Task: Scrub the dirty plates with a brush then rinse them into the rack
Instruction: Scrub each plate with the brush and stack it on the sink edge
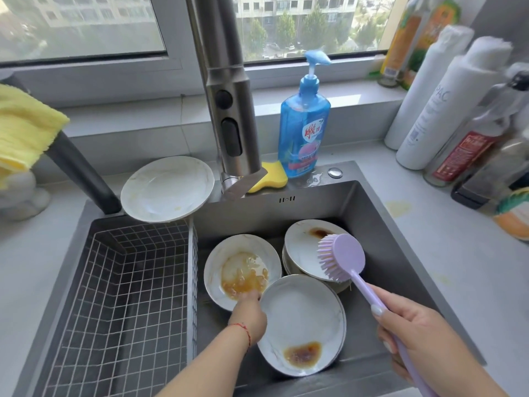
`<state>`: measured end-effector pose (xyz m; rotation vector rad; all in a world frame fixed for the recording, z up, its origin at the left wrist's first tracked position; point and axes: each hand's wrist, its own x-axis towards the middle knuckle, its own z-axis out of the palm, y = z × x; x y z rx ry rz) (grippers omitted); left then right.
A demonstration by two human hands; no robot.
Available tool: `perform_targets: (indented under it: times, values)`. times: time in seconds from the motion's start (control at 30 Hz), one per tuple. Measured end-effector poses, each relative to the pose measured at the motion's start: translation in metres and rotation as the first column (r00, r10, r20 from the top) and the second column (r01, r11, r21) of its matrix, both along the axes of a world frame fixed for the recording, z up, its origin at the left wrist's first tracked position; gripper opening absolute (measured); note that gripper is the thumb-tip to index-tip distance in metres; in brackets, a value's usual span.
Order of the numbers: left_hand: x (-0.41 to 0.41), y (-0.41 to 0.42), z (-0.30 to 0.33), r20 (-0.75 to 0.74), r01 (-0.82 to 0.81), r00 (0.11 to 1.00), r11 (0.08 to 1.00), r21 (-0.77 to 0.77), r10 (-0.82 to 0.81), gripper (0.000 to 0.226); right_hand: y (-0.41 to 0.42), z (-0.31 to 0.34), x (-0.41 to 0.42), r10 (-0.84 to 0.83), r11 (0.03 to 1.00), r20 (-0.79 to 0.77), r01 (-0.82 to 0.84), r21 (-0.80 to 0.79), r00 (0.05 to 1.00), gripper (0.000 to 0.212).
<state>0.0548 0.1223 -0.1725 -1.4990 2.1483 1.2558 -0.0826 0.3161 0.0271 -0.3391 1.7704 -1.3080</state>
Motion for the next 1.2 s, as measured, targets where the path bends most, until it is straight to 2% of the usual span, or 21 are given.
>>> perform_targets:
  times: [0.13,0.17,0.27,0.37,0.5,0.57,0.67,0.93,1.03,1.2]
  values:
    - [-0.004,0.002,0.004,-0.004,0.025,1.000,0.998,-0.063,-0.025,0.006,0.001,-0.004,-0.004,0.000,1.000,0.002,0.000,0.008,1.000,0.044]
    - [-0.004,0.001,0.002,-0.014,0.032,0.999,0.998,-0.060,-0.033,0.009,0.001,-0.004,-0.006,-0.001,1.000,0.004,0.001,0.009,1.000,0.043]
    - [0.000,-0.002,0.001,-0.080,0.003,0.997,0.998,0.067,0.002,0.020,0.002,-0.006,-0.008,0.005,1.000,0.000,-0.005,0.020,1.000,0.042]
    - [0.002,-0.003,0.003,-0.135,-0.030,0.989,0.980,0.197,0.058,0.018,0.003,-0.007,-0.010,0.007,1.000,0.005,-0.007,0.017,1.000,0.041]
    - [0.006,0.002,-0.001,-0.153,-0.004,0.986,0.937,0.350,0.062,0.035,0.002,-0.008,-0.010,0.008,1.000,0.010,-0.008,0.013,1.000,0.042]
    - [0.010,0.003,-0.006,-0.145,-0.036,0.984,0.918,0.395,0.101,0.035,0.002,-0.009,-0.009,0.013,1.000,0.005,-0.013,0.015,1.000,0.044]
    - [0.010,0.008,0.002,-0.150,-0.031,0.984,0.917,0.397,0.099,0.026,0.001,-0.009,-0.008,0.034,0.999,-0.008,-0.034,0.019,0.999,0.043]
    - [0.017,0.003,0.019,-0.197,-0.072,0.968,0.919,0.387,0.159,0.030,0.005,-0.009,-0.006,0.021,0.999,-0.013,-0.021,0.032,1.000,0.040]
    - [0.019,-0.003,0.031,-0.189,-0.144,0.952,0.898,0.416,0.240,0.034,0.008,-0.010,-0.003,0.025,0.999,-0.014,-0.024,0.046,1.000,0.039]
    - [0.024,-0.001,0.052,-0.176,-0.272,0.885,0.785,0.557,0.432,0.034,0.009,-0.019,0.002,0.149,0.979,-0.122,-0.129,0.158,0.981,0.041]
